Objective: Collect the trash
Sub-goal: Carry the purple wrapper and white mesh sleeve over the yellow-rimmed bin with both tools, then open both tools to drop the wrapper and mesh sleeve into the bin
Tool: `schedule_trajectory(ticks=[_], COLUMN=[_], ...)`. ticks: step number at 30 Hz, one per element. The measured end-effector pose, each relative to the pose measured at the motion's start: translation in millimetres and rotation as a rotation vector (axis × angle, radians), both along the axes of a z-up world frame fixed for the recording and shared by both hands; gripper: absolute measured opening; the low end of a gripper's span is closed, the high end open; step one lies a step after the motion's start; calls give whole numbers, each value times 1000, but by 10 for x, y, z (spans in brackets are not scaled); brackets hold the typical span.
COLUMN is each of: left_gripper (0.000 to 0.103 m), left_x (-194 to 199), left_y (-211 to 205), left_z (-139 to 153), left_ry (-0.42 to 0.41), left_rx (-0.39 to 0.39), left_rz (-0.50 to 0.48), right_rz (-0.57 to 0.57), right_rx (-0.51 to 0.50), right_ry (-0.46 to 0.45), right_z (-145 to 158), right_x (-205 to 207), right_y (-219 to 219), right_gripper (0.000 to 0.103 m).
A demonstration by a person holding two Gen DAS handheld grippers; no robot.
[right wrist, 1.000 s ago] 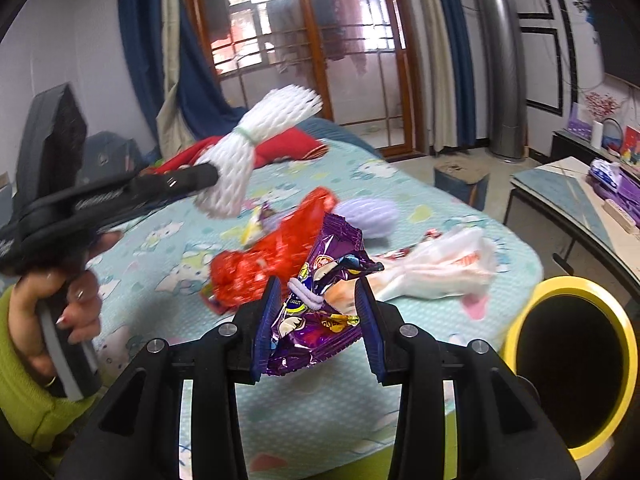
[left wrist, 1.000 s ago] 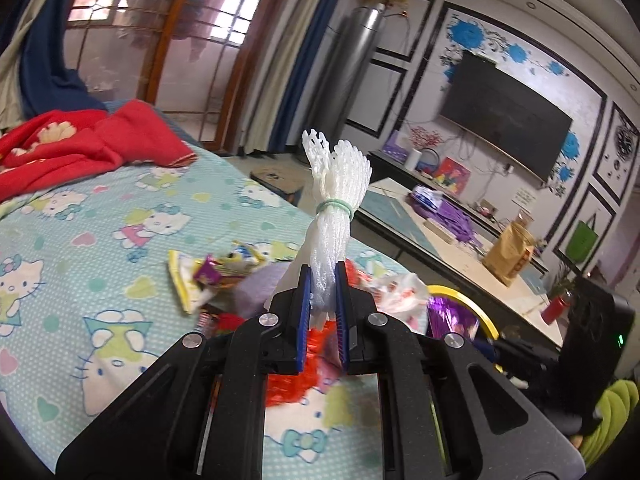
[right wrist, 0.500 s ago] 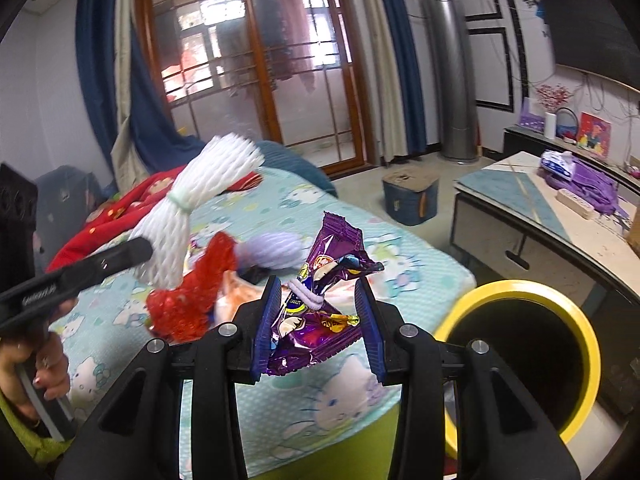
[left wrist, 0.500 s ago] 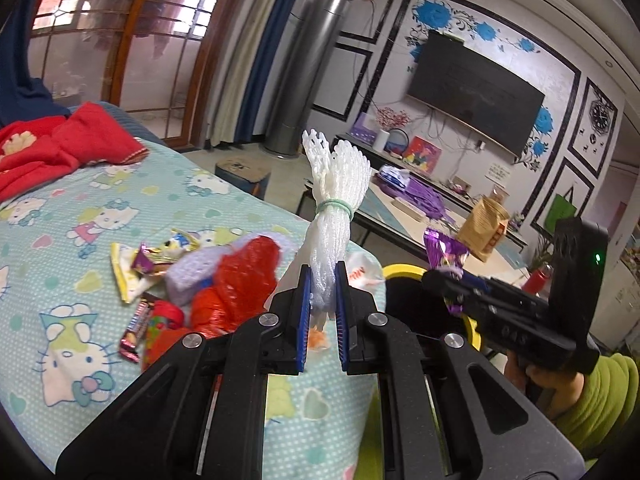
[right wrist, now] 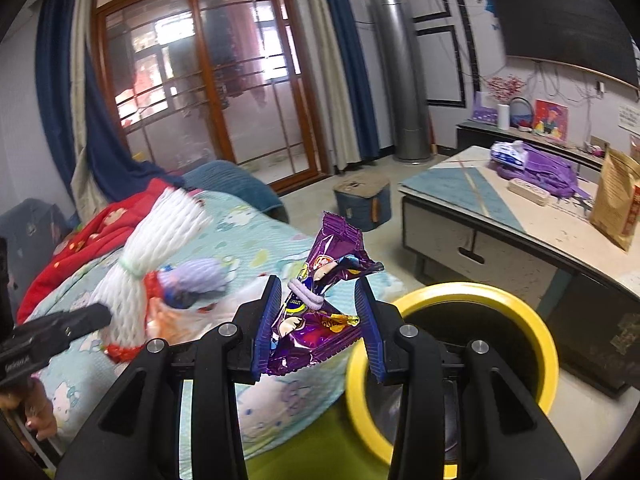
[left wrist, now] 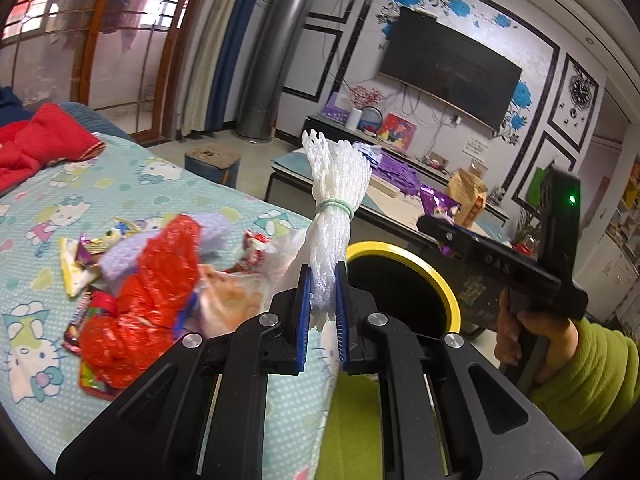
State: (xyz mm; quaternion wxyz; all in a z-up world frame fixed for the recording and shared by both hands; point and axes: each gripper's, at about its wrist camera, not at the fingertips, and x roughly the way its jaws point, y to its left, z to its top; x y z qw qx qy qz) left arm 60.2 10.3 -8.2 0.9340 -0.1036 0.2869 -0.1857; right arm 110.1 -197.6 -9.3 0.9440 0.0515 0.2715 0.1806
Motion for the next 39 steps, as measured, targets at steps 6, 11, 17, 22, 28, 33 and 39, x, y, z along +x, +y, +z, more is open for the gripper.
schedule_trajectory(ticks=[6,11,17,22,28,33,39], left_gripper=[7,7,7,7,7,7,7], left_x=[76,195,390,526,656,759,848], left_y=[-220,-461,-685,-892,-1139,-1323,-1476], left_z=[-52,-163,-327,-426,-553,-717,-861], left_ry=[18,57,119,145,175,214,245], left_rx=[19,35,43,62,99,133,162], left_rz=[-48,-100,-156,-185,-218,-236,-259], right_rz=[-74,-125,-174,-198,-233,-259,-277], right_rx=[22,32,31,33,49,48,55], right_ry=[25,49,84,128,199,270,322], right_z=[-45,-89,-165,-286,-481,-658,-811], right_x=[92,178,277,394,511,611,677], right_y=[-247,-426,-600,-762,-933,-1051,-1154], right_gripper=[36,36,36,37,37,37,37])
